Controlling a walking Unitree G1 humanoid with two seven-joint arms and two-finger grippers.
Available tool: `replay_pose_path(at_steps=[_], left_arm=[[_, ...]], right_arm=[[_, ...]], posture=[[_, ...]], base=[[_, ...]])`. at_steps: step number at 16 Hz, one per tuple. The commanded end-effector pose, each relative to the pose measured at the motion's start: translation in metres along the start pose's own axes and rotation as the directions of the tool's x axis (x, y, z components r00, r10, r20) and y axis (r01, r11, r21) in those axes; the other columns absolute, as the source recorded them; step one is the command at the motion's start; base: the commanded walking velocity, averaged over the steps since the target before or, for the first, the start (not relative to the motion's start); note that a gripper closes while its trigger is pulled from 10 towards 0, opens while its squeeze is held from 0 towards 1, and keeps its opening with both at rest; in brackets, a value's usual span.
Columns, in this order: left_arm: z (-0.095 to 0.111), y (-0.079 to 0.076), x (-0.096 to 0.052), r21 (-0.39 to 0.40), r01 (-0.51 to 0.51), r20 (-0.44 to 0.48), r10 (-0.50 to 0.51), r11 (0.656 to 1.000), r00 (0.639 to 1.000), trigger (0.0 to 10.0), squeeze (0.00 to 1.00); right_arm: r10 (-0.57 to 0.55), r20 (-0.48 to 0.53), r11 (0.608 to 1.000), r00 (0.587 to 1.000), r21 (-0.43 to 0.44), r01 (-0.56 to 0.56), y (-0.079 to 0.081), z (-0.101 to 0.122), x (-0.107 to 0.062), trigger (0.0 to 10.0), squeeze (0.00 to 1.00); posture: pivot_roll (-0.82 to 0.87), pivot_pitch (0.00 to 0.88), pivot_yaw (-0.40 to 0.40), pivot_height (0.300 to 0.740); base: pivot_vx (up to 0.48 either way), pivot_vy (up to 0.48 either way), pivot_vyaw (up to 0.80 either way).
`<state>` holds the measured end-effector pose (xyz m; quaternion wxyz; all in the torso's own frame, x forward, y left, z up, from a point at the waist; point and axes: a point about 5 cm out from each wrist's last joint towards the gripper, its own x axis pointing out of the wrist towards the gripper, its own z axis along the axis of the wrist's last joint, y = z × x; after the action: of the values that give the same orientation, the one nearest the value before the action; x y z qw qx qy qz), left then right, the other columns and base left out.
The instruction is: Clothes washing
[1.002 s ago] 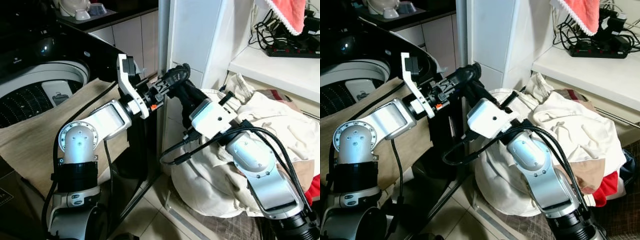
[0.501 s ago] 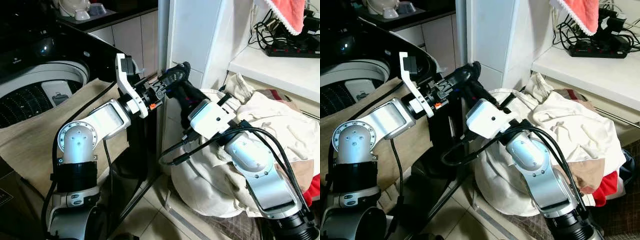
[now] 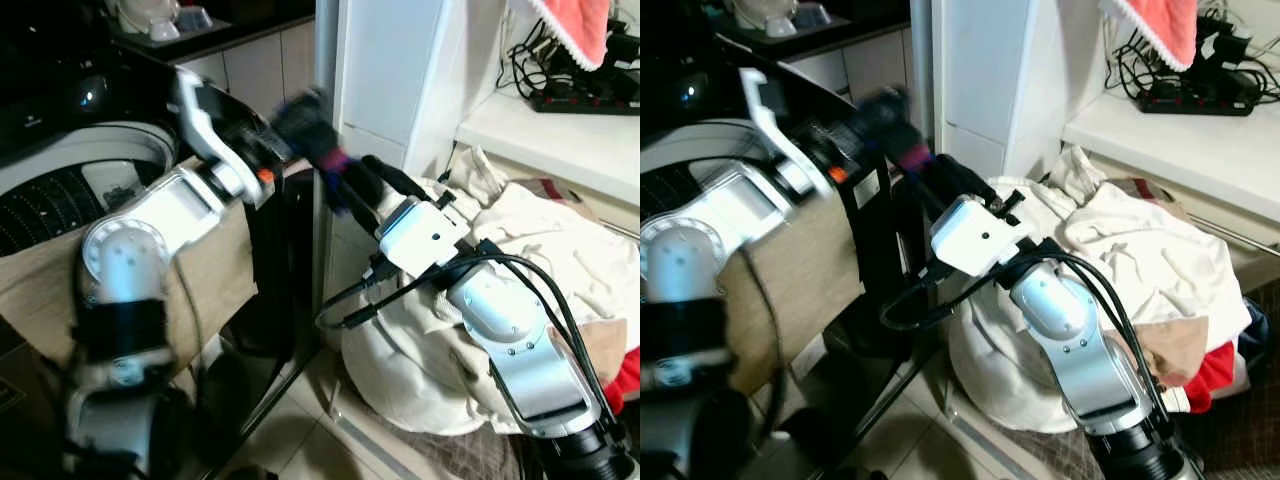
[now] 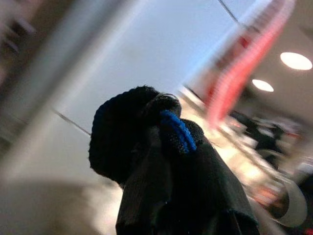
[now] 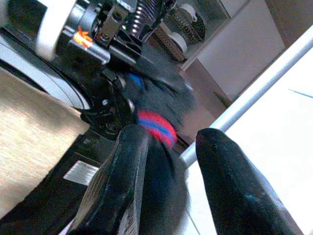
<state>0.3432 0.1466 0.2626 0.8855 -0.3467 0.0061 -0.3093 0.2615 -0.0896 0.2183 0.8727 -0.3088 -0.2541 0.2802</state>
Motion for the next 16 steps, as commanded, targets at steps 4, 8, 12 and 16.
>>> replay_pose_path(at_steps=[4, 8, 12, 16], left_arm=[[0.075, 0.034, -0.011, 0.652, -0.462, 0.278, 0.377, 0.602, 0.884, 0.0, 0.00], [0.087, 0.087, -0.034, 0.778, -0.591, 0.394, 0.568, 0.212, 0.723, 10.0, 0.00], [0.088, 0.119, -0.056, 0.764, -0.642, 0.460, 0.648, 0.059, 0.607, 10.0, 1.00], [0.091, 0.125, -0.058, 0.746, -0.661, 0.463, 0.648, 0.085, 0.605, 10.0, 1.00]], right_arm=[[0.004, 0.015, 0.999, 1.000, 0.041, -0.005, -0.003, 0.005, 0.006, 10.0, 0.00], [0.137, 0.078, 0.934, 0.987, 0.323, -0.155, 0.012, 0.028, 0.020, 10.0, 0.00], [0.190, 0.087, 0.919, 0.978, 0.334, -0.208, 0.017, 0.034, 0.022, 10.0, 0.00], [0.251, 0.067, 0.888, 0.966, 0.382, -0.257, 0.024, 0.037, 0.017, 10.0, 0.00]], posture=[[-0.08, 0.000, 0.031, 0.740], [-0.07, 0.000, 0.025, 0.740], [-0.09, 0.000, 0.030, 0.740], [-0.09, 0.000, 0.031, 0.740]], base=[[0.000, 0.000, 0.00], [0.000, 0.000, 0.00], [0.000, 0.000, 0.00], [0.000, 0.000, 0.00]])
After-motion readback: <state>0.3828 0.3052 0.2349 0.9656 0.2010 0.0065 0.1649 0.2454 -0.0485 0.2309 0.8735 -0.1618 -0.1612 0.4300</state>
